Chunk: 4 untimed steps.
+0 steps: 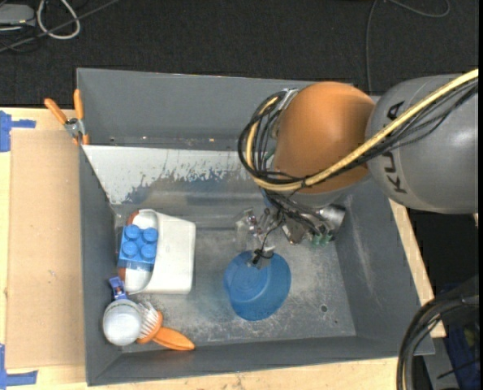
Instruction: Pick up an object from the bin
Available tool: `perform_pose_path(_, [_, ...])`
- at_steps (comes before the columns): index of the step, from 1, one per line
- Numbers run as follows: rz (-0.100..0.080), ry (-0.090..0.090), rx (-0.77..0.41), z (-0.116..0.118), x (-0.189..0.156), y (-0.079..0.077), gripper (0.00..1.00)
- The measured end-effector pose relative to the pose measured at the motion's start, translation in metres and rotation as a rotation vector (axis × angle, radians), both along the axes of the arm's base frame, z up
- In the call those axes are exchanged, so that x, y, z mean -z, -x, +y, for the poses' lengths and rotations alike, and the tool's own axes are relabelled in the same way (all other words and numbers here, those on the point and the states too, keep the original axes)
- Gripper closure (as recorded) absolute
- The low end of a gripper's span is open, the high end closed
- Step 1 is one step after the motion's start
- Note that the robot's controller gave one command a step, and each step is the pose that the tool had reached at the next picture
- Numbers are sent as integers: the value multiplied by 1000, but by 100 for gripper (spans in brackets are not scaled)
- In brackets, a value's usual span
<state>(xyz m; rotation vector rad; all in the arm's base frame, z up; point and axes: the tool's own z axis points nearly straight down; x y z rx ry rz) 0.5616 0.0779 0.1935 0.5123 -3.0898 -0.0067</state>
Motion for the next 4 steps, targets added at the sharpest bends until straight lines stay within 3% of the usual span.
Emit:
perform_pose_path(1, [2, 2, -9, 0, -20, 0, 100])
perform_pose_path(2, [-17, -3, -162, 8, -9, -16, 100])
perform_pose_path(3, [7, -1, -229, -5, 28, -7, 100])
perform_pose_path(4, [-7, -2, -202, 5, 5, -15, 100])
